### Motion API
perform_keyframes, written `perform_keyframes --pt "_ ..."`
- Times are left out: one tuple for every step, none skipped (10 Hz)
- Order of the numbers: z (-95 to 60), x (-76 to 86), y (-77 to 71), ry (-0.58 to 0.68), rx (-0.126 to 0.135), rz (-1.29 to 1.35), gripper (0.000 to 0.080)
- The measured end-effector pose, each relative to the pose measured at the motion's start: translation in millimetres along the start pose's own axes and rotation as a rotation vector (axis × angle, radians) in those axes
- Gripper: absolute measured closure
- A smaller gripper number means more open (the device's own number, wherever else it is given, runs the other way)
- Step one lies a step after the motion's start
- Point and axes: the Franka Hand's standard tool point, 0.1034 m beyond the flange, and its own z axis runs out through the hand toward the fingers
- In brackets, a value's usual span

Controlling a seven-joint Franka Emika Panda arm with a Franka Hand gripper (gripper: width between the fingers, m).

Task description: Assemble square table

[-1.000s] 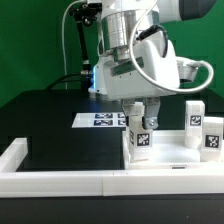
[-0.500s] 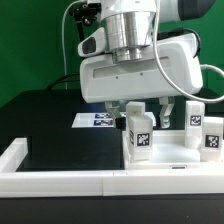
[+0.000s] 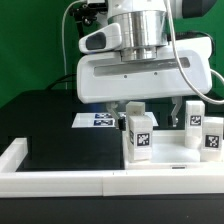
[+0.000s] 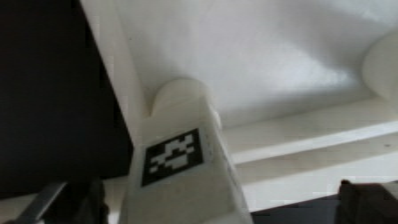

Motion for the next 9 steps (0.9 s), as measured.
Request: perform_keyframes --pt "0.0 0.8 1.0 0.003 -0.008 -0.067 0.015" --pt "0.2 2.3 4.7 0.01 -0.02 -0.198 0.015" --pt "0.1 3.6 9.2 0.023 -0.025 -0.244 0.015" --pt "0.1 3.6 8.5 0.023 -0.024 -0.228 0.015" --pt "0.1 3.6 8.4 0.023 -0.024 -0.228 0.0237" --pt "0.1 3.6 8.5 0.023 -0.024 -0.228 0.0374" --pt "0.1 3.6 8.4 0.023 -0.024 -0.228 0.0374" --pt "0.1 3.6 8.4 0.023 -0.024 -0.228 0.0509" --pt "0.1 3.6 8.4 0.024 -0.023 -0.204 0.0509"
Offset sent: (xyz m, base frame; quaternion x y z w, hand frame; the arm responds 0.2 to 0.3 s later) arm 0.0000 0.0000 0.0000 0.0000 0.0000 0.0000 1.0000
